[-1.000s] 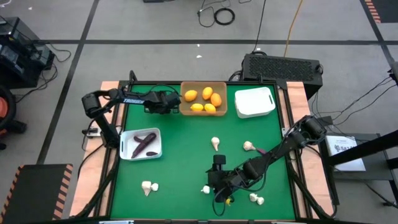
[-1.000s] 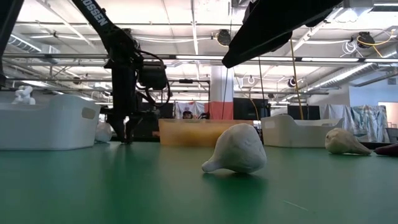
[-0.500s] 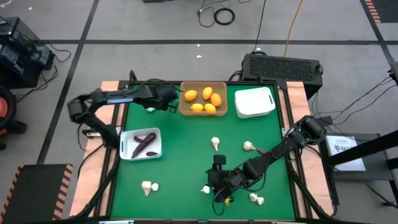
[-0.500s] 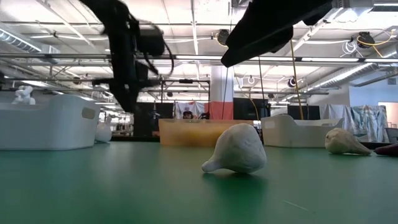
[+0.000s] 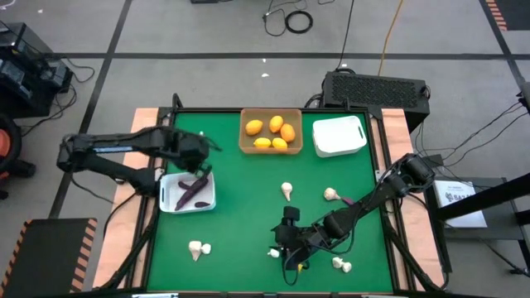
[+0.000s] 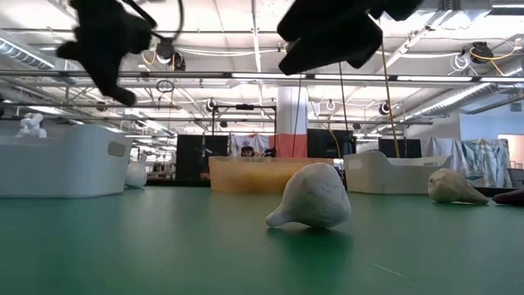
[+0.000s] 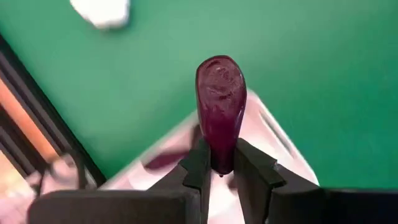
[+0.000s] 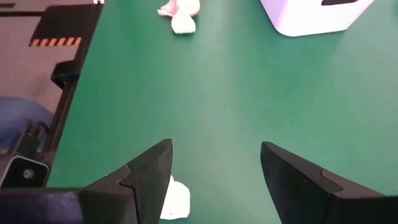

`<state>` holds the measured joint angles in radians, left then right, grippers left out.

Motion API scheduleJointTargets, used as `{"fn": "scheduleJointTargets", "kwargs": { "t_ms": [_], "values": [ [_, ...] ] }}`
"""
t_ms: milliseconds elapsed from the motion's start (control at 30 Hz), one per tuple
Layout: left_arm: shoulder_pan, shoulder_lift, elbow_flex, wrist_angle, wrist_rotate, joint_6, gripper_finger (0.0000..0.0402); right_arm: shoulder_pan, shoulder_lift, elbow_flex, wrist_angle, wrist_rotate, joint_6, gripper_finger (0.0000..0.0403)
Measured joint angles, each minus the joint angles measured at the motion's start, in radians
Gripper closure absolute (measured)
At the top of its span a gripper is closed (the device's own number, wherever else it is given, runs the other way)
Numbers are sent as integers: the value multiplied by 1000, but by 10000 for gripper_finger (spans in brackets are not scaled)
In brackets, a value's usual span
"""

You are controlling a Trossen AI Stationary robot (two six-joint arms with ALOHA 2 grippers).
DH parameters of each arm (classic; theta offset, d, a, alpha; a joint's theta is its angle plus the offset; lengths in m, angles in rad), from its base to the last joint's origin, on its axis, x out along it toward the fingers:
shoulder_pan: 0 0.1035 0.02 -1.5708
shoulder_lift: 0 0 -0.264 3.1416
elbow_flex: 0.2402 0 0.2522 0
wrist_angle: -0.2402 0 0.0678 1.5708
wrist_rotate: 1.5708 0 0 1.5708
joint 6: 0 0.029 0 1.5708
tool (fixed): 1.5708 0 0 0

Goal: Sort produce into baskets
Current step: Put the eggplant into the left white bin

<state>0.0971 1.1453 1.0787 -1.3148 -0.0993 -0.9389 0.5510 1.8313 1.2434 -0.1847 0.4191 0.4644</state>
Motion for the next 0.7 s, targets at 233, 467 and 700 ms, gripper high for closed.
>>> {"fn": "scheduleJointTargets", "kwargs": {
  "t_ms": [233, 467, 700],
  "values": [
    [-226, -10, -1, -50, 88, -150, 341, 0, 0, 0, 5, -2, 42, 167],
    [-360, 35, -1, -52, 97, -181, 341, 1, 0, 0, 9, -2, 52, 167],
    [-404, 117, -1, -48, 70, -172, 337, 1, 0, 0, 9, -2, 52, 167]
  ]
}}
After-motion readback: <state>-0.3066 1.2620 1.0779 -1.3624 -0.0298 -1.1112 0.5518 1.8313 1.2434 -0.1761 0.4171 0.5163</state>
